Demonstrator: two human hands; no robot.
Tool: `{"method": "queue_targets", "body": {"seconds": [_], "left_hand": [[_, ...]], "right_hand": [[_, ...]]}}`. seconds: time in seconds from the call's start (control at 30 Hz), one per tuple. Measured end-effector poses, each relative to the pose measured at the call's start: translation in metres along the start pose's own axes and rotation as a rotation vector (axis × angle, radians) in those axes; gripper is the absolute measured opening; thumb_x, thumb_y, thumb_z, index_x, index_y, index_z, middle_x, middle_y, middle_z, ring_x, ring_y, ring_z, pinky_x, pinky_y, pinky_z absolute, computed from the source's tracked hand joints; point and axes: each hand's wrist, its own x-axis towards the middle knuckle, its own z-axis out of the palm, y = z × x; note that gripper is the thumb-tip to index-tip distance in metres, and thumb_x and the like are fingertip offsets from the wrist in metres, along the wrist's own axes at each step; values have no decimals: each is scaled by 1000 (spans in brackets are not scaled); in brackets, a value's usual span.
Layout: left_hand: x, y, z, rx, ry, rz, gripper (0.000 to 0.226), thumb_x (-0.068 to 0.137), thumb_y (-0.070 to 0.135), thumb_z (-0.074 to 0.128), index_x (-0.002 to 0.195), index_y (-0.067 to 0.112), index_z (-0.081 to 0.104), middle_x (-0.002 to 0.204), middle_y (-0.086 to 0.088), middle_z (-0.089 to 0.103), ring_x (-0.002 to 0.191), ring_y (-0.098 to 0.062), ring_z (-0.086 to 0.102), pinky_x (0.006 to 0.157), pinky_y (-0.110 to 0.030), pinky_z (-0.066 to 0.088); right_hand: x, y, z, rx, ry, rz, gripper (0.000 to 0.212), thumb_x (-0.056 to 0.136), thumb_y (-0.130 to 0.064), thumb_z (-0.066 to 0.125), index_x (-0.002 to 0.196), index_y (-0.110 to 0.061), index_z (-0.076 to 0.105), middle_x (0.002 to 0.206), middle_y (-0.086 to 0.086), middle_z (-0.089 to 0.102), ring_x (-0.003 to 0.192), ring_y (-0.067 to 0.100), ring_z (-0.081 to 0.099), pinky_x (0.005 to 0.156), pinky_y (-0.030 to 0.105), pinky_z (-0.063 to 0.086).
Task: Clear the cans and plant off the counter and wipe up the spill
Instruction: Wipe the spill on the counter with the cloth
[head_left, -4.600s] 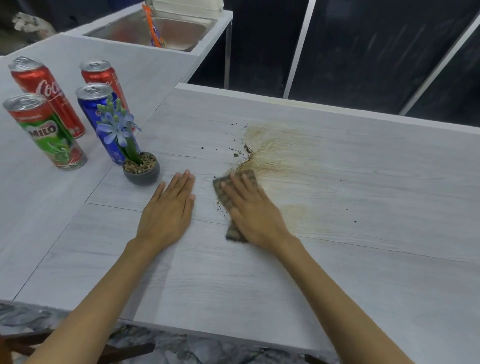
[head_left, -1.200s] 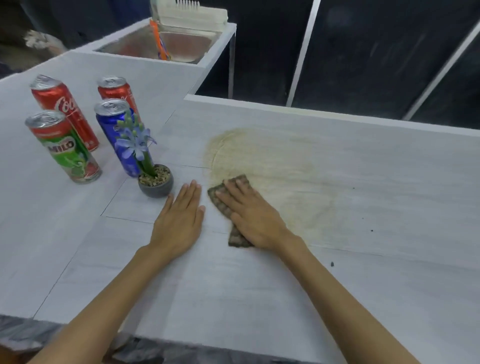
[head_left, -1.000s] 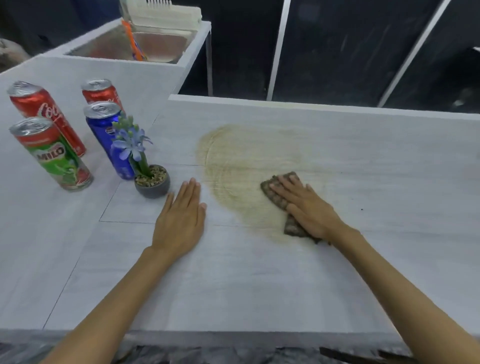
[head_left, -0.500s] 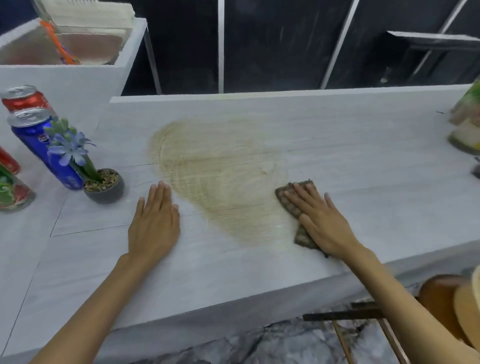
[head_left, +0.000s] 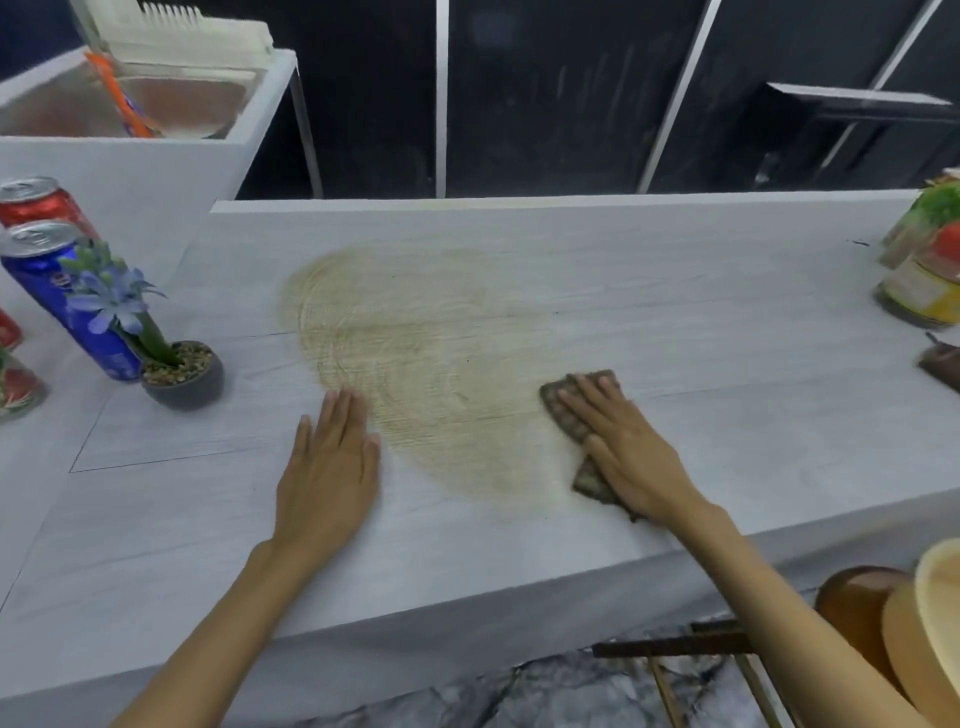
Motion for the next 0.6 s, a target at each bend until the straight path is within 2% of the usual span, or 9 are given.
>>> {"method": "queue_targets", "body": {"seconds": [0.03,0.1,0.17,0.23,0.33,0.43,0.5,0.6], "left_hand": [[-2,4,3,15,13,-3,66,86,39,-1,146,12,0,157,0,-4,138,-4,-13,115,-28,-11],[-2,5,8,23,48,-10,70,85,43,-5,146,12,3,157,-1,0,138,-4,-12,115,-29,-10],[-2,3,10,43,60,-7,78,79,47,-11,146,11,5,157,-1,2,141,-7,-7,115,-29,-8],[-2,3,11,65,60,-3,81,77,47,-13,146,11,5,157,-1,3,143,-8,-4,116,-29,-6],[-1,3,11,69,65,-8,80,77,47,-13,146,11,6,157,-1,3,141,-6,-5,116,-29,-5],[0,2,12,76,62,-12,80,77,48,-13,147,13,5,157,1,2,139,-2,-7,115,-26,-6],[0,0,12,64,70,-14,77,80,48,-11,147,13,7,157,2,4,140,-3,-5,116,-27,-5],[-1,0,13,72,82,-16,74,82,46,-8,147,14,9,157,2,6,141,-4,-2,117,-28,-3]], "right_hand": [[6,21,-7,-43,1,76,61,87,-46,8,145,-25,9,151,-14,-1,140,4,-7,116,29,1],[32,47,-13,-124,72,248,58,93,-35,16,148,-17,21,158,1,13,146,17,6,119,38,7],[71,49,-6,-168,100,355,59,92,-33,18,145,-10,29,155,12,24,145,29,16,120,42,11],[102,27,15,-199,29,296,62,91,-35,20,145,-6,28,154,15,25,145,33,14,120,45,9],[101,-32,46,-198,-15,42,65,88,-35,16,146,-8,28,155,13,25,145,34,13,120,47,9],[42,-56,34,-36,-93,-138,70,84,-45,3,149,-23,17,158,-7,5,144,9,-4,119,31,1],[14,-29,20,31,-58,-153,69,83,-48,4,148,-28,17,157,-10,4,143,6,-6,119,28,0],[39,31,-1,-28,4,40,56,93,-36,20,147,-22,24,158,2,14,148,20,6,121,38,8]]}}
